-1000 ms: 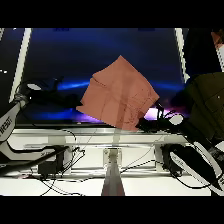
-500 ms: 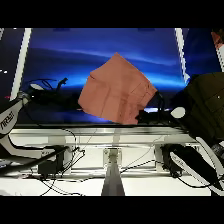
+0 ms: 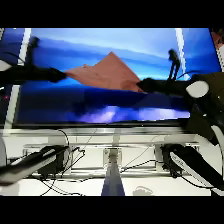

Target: Fold the clothes and pants, and hang the long-sleeved shirts on hangers.

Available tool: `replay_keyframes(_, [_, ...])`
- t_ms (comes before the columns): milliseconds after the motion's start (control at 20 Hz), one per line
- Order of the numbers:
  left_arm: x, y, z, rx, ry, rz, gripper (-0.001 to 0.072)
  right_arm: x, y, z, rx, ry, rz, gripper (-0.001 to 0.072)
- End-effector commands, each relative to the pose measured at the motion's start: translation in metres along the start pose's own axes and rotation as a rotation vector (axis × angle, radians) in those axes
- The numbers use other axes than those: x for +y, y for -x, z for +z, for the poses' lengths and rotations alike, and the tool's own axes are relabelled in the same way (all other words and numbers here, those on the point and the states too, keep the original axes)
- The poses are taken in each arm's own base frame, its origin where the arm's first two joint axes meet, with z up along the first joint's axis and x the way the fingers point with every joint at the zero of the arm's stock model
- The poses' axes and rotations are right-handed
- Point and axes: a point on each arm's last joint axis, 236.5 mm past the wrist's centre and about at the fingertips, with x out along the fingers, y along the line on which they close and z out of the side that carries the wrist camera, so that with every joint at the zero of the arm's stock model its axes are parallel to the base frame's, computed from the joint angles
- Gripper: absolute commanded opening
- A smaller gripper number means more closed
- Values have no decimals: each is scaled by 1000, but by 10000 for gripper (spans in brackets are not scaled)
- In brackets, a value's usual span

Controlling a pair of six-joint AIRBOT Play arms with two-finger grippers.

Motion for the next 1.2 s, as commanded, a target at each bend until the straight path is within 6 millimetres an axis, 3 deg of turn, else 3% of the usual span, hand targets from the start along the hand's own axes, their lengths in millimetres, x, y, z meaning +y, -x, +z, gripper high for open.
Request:
replay_keyframes(0, [-29, 104, 72, -315, -153, 258, 10, 75, 45, 32, -41, 98, 142, 21])
replay_keyframes(100, [-66, 147, 87, -431, -249, 333, 10, 123, 81, 33, -59, 196, 252, 21])
replay_keyframes(250, [-123, 193, 91, -550, -380, 396, 10, 187, 146, 27, -150, 267, 412, 20])
replay_keyframes(400, [-155, 236, 92, -684, -415, 491, 10, 208, 180, 8, -174, 257, 459, 20])
replay_keyframes(450, [-162, 240, 91, -708, -386, 482, 9, 208, 182, 4, -167, 229, 463, 21])
replay_keyframes(550, [-161, 234, 86, -705, -279, 429, 9, 195, 169, -2, -127, 144, 447, 20])
replay_keyframes(650, [-137, 212, 77, -661, -159, 390, 10, 164, 136, -6, -80, 30, 400, 21])
replay_keyframes(750, [-101, 171, 60, -569, -36, 335, 9, 120, 94, -9, -65, -113, 330, 20])
replay_keyframes(950, [-31, 39, -12, -245, 239, 172, 10, 20, 15, -12, -102, -339, 149, 20])
replay_keyframes(1050, [-21, -30, -53, -57, 253, 99, 10, -25, -19, -19, -67, -371, 36, 20])
replay_keyframes(1150, [-20, -74, -81, 85, 240, 37, 10, -60, -43, -26, -32, -409, -46, 21])
